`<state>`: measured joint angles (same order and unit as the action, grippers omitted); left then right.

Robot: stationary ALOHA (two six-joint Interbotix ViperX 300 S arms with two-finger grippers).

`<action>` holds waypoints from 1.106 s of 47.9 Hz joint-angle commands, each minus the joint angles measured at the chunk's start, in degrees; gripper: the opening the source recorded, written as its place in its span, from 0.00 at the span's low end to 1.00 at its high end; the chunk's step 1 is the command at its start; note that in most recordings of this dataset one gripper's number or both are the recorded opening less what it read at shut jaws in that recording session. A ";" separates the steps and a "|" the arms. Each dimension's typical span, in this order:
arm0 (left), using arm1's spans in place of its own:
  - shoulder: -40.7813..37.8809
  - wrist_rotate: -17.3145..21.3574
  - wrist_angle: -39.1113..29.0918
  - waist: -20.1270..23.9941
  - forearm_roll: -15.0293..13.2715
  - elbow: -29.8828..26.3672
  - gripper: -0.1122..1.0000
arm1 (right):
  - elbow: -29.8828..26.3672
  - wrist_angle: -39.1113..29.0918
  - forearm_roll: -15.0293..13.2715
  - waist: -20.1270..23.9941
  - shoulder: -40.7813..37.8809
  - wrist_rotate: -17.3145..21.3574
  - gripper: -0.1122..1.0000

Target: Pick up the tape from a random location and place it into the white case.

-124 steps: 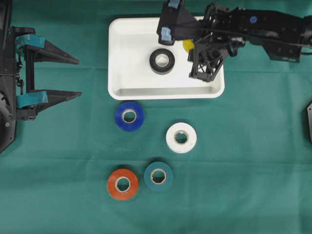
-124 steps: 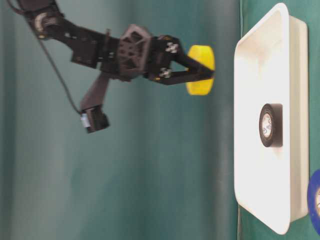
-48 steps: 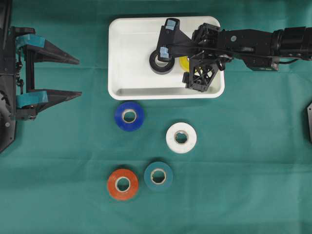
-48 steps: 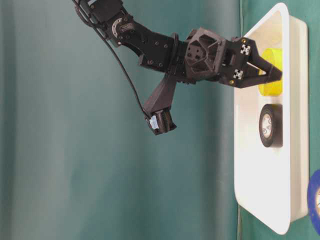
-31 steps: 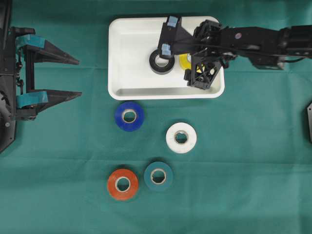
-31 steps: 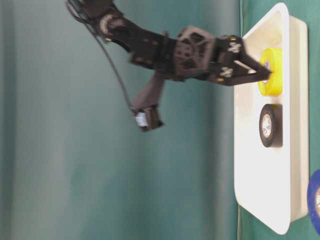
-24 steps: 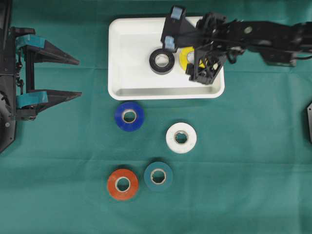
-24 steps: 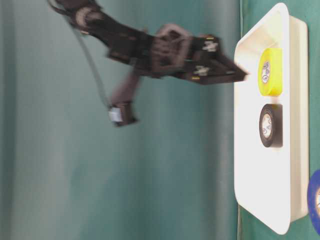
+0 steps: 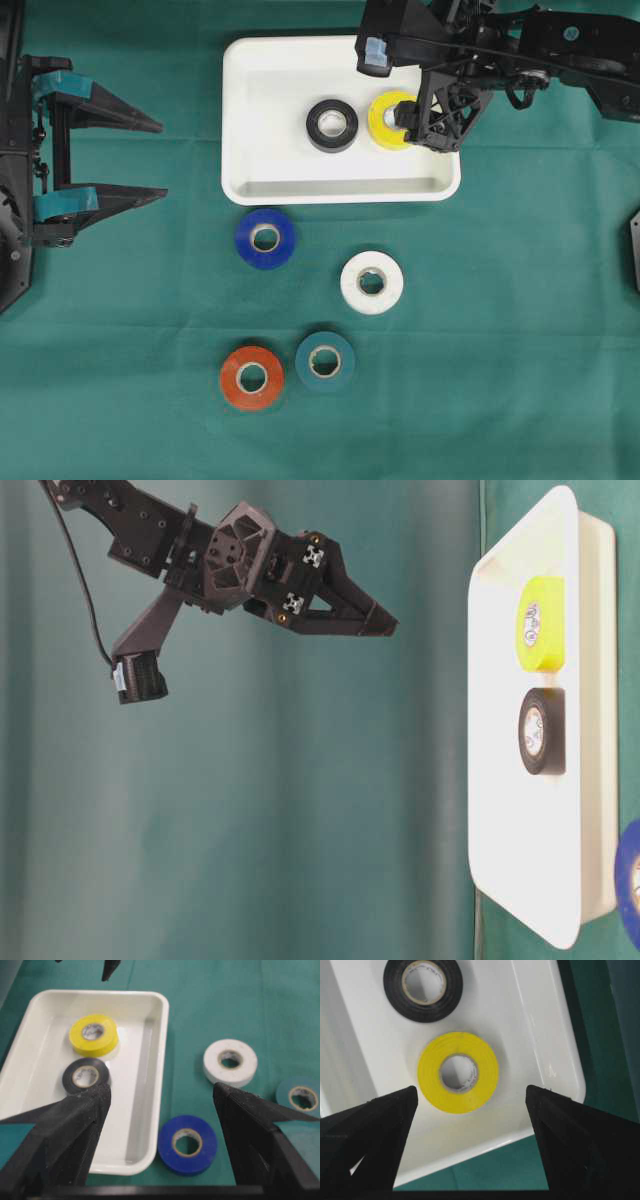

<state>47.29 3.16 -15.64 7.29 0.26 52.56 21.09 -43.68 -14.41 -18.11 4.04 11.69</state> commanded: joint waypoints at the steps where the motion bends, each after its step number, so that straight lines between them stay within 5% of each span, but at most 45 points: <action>1: -0.09 0.00 0.26 0.00 -0.09 -1.23 0.84 | -1.23 0.79 -0.18 0.44 1.49 0.18 0.87; 32: -0.09 0.00 0.18 -0.09 -0.09 -1.23 0.84 | -1.05 1.85 0.26 14.41 1.49 3.08 0.86; 53: 0.00 0.00 0.09 -0.09 -0.09 -1.23 0.84 | 2.29 3.78 0.18 15.29 9.67 2.99 0.86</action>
<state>47.20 3.16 -15.82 7.38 0.26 52.56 22.76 -41.13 -14.24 -2.90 9.40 14.68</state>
